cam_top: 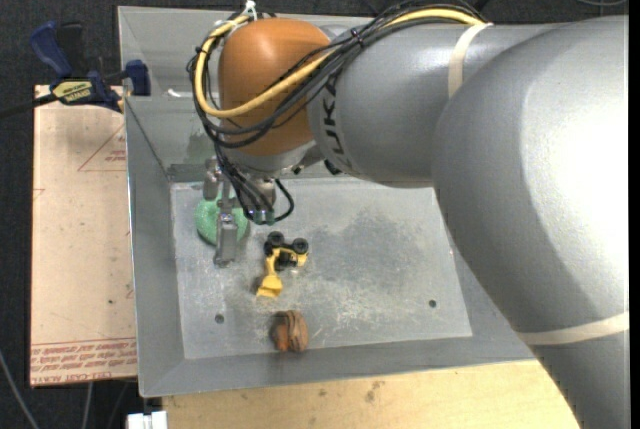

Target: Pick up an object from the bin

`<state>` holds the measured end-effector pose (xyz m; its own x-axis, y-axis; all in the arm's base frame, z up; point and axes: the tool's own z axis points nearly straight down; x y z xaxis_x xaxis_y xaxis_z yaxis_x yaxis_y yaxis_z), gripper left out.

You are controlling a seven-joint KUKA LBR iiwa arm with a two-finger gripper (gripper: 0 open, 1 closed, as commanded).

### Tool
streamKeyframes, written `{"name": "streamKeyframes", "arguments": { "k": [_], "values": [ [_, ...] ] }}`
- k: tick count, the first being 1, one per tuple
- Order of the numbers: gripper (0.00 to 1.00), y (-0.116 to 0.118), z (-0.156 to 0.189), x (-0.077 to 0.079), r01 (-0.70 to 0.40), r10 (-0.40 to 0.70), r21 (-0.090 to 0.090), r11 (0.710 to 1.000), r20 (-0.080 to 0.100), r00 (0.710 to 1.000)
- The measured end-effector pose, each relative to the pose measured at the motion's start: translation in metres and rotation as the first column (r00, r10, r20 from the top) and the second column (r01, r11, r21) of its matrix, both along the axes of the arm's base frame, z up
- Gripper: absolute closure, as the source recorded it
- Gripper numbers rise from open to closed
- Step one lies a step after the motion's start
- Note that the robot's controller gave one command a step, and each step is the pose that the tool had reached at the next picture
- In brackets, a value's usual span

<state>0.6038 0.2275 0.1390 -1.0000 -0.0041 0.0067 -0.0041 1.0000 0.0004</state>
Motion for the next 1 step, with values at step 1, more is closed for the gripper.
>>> {"name": "streamKeyframes", "arguments": {
  "k": [1],
  "values": [
    [0.0,-0.0009,0.0049,0.0022,0.004,-0.004,0.001,1.0,0.007,1.0]
  ]
}}
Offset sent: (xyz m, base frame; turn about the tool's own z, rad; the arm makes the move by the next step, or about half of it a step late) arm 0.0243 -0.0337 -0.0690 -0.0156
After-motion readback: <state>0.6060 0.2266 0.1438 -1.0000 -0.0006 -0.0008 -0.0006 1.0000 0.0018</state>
